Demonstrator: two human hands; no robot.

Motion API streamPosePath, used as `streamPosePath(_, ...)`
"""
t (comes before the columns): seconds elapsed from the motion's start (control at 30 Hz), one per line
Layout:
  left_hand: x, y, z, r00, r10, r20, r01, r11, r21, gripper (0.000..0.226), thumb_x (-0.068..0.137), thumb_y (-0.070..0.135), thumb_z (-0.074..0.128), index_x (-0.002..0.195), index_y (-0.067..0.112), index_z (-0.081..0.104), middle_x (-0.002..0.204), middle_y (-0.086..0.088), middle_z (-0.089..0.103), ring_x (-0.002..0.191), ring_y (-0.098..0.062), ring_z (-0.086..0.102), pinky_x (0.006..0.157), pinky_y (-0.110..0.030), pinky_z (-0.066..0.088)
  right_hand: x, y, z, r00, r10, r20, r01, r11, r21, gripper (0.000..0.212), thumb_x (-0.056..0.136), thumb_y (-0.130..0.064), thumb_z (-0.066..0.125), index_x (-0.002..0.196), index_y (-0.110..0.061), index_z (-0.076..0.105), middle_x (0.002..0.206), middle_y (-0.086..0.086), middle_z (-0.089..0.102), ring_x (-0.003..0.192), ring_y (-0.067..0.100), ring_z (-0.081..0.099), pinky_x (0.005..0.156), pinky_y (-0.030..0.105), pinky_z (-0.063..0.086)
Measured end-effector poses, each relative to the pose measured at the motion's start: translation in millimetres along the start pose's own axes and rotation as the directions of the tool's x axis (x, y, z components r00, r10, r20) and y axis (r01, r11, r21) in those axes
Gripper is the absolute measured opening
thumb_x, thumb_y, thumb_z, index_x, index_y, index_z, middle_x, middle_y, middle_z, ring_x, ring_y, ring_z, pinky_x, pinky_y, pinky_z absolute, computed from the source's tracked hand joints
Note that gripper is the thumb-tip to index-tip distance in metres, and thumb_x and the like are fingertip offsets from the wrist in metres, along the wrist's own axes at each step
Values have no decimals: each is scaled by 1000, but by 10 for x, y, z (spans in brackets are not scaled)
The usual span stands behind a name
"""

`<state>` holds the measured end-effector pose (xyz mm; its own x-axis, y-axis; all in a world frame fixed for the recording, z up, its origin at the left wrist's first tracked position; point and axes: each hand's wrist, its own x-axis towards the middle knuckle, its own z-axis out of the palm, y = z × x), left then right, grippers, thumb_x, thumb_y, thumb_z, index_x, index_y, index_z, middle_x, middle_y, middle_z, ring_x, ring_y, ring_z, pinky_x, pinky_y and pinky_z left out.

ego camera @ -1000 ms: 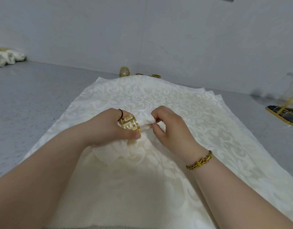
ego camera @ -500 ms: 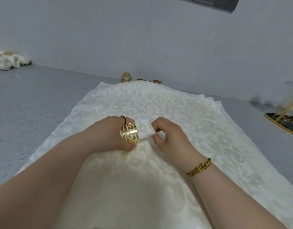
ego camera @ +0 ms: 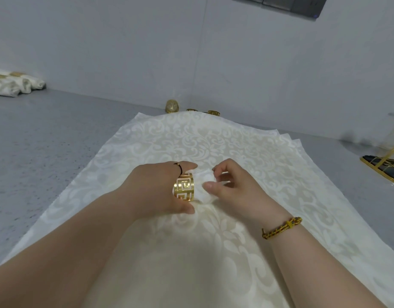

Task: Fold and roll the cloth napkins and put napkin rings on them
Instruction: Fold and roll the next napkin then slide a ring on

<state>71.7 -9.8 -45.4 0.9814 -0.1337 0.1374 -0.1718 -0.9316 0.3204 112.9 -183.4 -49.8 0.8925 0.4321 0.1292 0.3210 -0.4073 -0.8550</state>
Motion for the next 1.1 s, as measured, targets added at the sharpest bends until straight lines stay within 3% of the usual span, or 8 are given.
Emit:
streamPosePath(0.17, -38, -178, -96, 988, -79, 132, 93, 990, -104, 78, 63, 46, 77, 130, 42, 38, 124, 20, 50, 114, -6, 48, 91, -19, 36, 6, 22, -12, 1000, -11, 13, 10, 998, 56, 25, 82, -8, 65, 73, -21, 45, 78, 11, 48, 71, 22, 42, 66, 31, 37)
streamPosePath(0.23, -47, -229, -104, 986, -84, 144, 108, 980, -169, 56, 65, 40, 78, 114, 39, 51, 107, 18, 57, 101, -6, 53, 85, -21, 42, -7, 17, -17, 996, -22, 81, 14, 995, 96, 35, 79, -7, 68, 90, -31, 46, 90, -1, 50, 78, 22, 47, 75, 30, 44)
streamPosePath(0.33, -25, -199, -84, 990, -69, 125, 91, 980, -178, 43, 69, 33, 77, 106, 35, 56, 99, 14, 61, 93, -8, 56, 80, -22, 44, -34, -2, 29, 978, -63, 200, 80, 994, -80, 48, 75, -9, 71, 104, -37, 45, 104, -15, 49, 96, 9, 53, 88, 23, 47)
streamPosePath(0.5, -11, -234, -120, 997, -59, 39, 63, 992, -111, 58, 70, 30, 76, 123, 32, 53, 112, 13, 60, 104, -6, 54, 85, -18, 40, -8, -11, 36, 991, -76, 111, 81, 996, -42, 29, 78, -6, 67, 81, -31, 52, 81, -9, 56, 69, 6, 53, 61, 14, 44)
streamPosePath(0.6, -24, -174, -98, 996, 65, -57, -62, 997, 45, 90, 64, 47, 75, 140, 38, 27, 139, 16, 40, 127, -4, 36, 101, -13, 19, 2, 4, 49, 990, -88, 110, 91, 995, -30, 29, 78, -6, 66, 81, -31, 52, 80, -10, 56, 68, 3, 52, 61, 13, 43)
streamPosePath(0.67, 4, -67, -43, 985, 157, -72, -145, 978, 150, 88, 68, 55, 69, 141, 37, 24, 142, 17, 36, 131, -4, 31, 107, -15, 8, 8, 12, 59, 990, -92, 105, 96, 995, -33, 30, 78, -7, 66, 81, -32, 52, 79, -11, 56, 69, 3, 53, 63, 16, 44)
streamPosePath(0.87, 14, 4, 2, 986, 145, -81, -138, 986, 89, 46, 78, 42, 63, 121, 35, 49, 119, 16, 55, 109, -5, 49, 88, -21, 39, 11, 15, 45, 987, -83, 136, 86, 996, -17, 30, 78, -4, 66, 80, -30, 51, 82, -5, 56, 71, 10, 54, 66, 22, 45)
streamPosePath(1.1, -15, -56, 7, 990, 108, -90, -104, 993, 50, 51, 76, 44, 64, 124, 41, 46, 121, 21, 52, 111, -2, 48, 84, -17, 36, 31, 33, 36, 985, -93, 144, 91, 996, 15, 29, 79, 0, 64, 77, -26, 52, 74, -9, 53, 59, -1, 48, 57, 11, 40)
